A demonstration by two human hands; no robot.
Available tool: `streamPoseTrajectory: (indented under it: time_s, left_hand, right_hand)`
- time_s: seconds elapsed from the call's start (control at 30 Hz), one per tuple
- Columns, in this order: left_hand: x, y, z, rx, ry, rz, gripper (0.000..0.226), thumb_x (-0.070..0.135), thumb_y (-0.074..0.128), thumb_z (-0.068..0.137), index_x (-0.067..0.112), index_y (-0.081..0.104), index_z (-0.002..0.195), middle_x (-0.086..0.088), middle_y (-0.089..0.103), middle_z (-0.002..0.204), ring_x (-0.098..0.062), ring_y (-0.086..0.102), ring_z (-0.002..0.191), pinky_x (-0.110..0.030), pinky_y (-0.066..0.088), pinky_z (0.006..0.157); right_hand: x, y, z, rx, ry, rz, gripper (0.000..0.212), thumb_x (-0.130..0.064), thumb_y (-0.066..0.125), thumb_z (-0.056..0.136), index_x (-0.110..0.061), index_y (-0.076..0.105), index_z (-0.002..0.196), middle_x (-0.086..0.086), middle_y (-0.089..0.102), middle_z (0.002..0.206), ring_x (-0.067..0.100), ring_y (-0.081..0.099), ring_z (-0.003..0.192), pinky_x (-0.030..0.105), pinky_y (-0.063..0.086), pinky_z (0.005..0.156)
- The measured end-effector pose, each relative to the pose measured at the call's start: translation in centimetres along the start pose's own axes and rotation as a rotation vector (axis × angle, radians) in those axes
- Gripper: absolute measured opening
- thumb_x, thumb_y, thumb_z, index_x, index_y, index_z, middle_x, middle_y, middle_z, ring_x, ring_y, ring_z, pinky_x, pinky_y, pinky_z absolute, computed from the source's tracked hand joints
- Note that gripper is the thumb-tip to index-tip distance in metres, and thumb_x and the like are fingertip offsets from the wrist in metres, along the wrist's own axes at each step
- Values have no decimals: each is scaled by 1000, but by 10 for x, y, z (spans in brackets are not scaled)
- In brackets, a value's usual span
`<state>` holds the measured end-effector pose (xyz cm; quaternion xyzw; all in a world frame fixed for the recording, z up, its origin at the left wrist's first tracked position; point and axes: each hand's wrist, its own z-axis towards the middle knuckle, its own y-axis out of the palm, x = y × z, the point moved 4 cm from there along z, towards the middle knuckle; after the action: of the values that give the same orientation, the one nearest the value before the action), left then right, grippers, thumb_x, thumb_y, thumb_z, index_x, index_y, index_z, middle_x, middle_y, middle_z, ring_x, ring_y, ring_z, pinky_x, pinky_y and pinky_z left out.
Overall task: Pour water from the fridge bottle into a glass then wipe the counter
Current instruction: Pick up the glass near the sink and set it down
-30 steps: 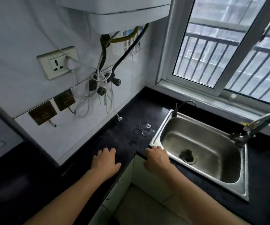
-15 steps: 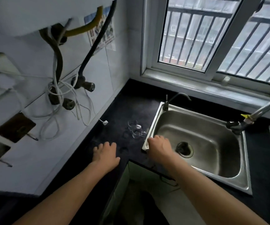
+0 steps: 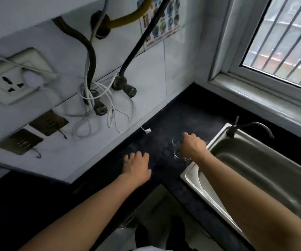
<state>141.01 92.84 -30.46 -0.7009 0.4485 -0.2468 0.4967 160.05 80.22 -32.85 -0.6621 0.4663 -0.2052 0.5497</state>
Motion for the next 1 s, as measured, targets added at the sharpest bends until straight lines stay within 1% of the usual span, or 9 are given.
streamPoseTrajectory:
  time_s: [0.13, 0.27, 0.33, 0.47, 0.63, 0.77, 0.87, 0.93, 1.0]
  left_hand:
    - [-11, 3, -8, -1, -76, -5, 53, 47, 61, 90, 20, 47, 133, -11, 56, 134, -34, 51, 126, -48, 35, 108]
    - [-23, 5, -18, -13, -133, -11, 55, 43, 61, 91, 18, 46, 137, -12, 55, 137, -35, 50, 128, -50, 33, 112]
    - [-27, 6, -22, -13, -146, -17, 53, 43, 61, 91, 17, 47, 136, -12, 55, 135, -35, 51, 127, -50, 34, 112]
    - [-34, 9, -28, -27, -165, -44, 51, 41, 60, 92, 17, 47, 135, -12, 55, 135, -35, 50, 127, -51, 33, 114]
    - [-39, 9, -32, -7, -178, -51, 49, 40, 59, 93, 16, 47, 135, -12, 56, 135, -34, 51, 126, -50, 34, 113]
    - [-44, 12, -33, 22, -190, -102, 49, 41, 59, 93, 17, 47, 134, -10, 56, 134, -32, 52, 125, -47, 37, 109]
    - [-49, 18, -32, 30, -217, -313, 49, 42, 62, 92, 21, 48, 135, -5, 56, 133, -27, 53, 121, -41, 43, 100]
    - [-53, 24, -32, 17, -255, -561, 50, 39, 67, 90, 24, 49, 134, 0, 55, 131, -20, 55, 116, -32, 47, 91]
    - [-53, 28, -30, -5, -312, -821, 49, 33, 71, 88, 24, 51, 132, 5, 55, 127, -14, 57, 113, -28, 48, 88]
  right_hand:
    - [-9, 12, 28, -77, 6, -26, 46, -35, 61, 85, -18, 47, 126, 11, 56, 116, 34, 60, 101, 38, 45, 74]
    - [-20, 26, 44, -119, -12, -29, 41, -46, 51, 92, -16, 49, 120, 11, 56, 113, 33, 61, 95, 38, 46, 72]
    - [-24, 31, 48, -126, -5, -57, 39, -39, 52, 92, -14, 48, 121, 12, 55, 116, 34, 61, 98, 38, 43, 72]
    - [-28, 37, 55, -124, 12, -82, 34, -23, 52, 92, -13, 48, 124, 14, 55, 119, 34, 62, 100, 39, 45, 75]
    - [-33, 35, 56, -47, -65, -116, 30, -20, 48, 92, -13, 51, 121, 15, 55, 115, 35, 60, 98, 42, 45, 82]
    - [-54, 16, 46, 21, -198, -89, 27, -27, 47, 92, -14, 53, 115, 13, 56, 107, 35, 60, 92, 42, 43, 79]
    - [-76, 1, 27, 39, -317, -75, 23, -31, 49, 91, -17, 53, 109, 11, 56, 104, 34, 61, 90, 41, 42, 79]
    - [-90, -6, 11, 46, -398, -61, 22, -34, 53, 91, -18, 54, 106, 10, 55, 102, 34, 60, 90, 40, 39, 78]
    - [-102, -10, -7, 32, -476, -62, 27, -35, 56, 89, -20, 55, 112, 8, 55, 106, 33, 60, 93, 40, 39, 80]
